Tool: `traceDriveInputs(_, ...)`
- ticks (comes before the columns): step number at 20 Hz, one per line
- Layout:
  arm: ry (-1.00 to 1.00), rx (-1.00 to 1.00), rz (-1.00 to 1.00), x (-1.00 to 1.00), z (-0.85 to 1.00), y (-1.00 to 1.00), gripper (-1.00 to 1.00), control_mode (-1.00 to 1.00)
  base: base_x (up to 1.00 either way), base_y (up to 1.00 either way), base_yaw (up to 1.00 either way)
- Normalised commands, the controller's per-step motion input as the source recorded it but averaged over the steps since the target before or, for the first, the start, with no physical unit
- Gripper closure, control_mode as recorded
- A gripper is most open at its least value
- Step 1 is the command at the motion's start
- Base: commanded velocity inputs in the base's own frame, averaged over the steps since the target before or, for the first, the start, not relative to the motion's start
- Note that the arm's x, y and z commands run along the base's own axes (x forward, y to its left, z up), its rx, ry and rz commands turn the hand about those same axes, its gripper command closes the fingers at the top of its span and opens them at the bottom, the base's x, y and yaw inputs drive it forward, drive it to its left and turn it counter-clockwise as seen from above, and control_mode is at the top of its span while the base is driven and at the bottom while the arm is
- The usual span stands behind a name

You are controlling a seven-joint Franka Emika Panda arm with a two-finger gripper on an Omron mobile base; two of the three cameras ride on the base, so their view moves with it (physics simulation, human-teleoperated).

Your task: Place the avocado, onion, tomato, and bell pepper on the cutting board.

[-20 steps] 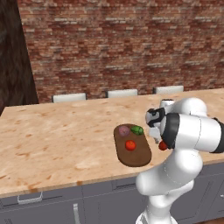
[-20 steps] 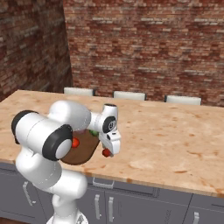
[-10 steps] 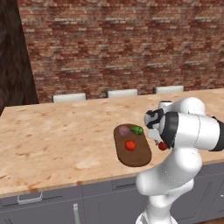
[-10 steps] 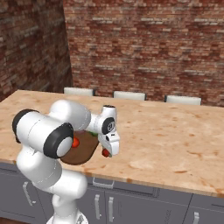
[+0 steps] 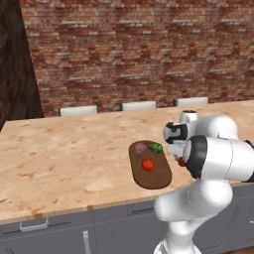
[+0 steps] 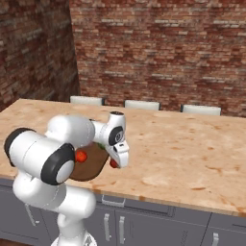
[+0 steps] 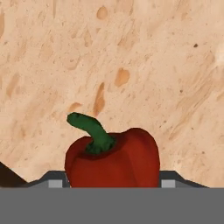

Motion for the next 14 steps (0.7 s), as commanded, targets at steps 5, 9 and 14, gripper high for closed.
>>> traceDriveInputs(5,-0.03,0.0,0.0,0.0,0.28,0.32,1.0,-1.0,0.0,0.0,0.0)
traceDriveInputs(9,0.0,0.0,0.0,0.0,0.14,0.36,1.0,-1.0,0.0,0.0,0.0)
traceDriveInputs(14,0.0,0.0,0.01,0.0,0.0,0.38,1.0,-1.0,0.0,0.0,0.0)
